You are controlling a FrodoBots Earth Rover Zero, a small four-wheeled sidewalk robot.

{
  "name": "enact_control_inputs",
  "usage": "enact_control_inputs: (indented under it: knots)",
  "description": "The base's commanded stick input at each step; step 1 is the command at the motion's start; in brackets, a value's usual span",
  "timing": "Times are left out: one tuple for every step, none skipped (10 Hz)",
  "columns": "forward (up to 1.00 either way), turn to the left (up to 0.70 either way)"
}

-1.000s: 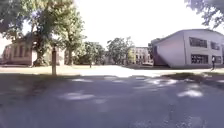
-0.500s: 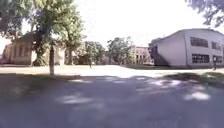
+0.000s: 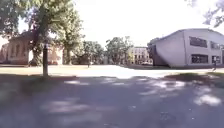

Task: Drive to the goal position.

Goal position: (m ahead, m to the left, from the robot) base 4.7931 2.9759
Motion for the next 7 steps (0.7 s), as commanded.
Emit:
enact_control_inputs:
  knots:
    - [0.70, 0.00]
    - [0.70, 0.00]
    - [0.70, 0.00]
    - [0.70, 0.00]
    - [0.70, 0.00]
    - [0.70, 0.00]
    - [0.70, 0.00]
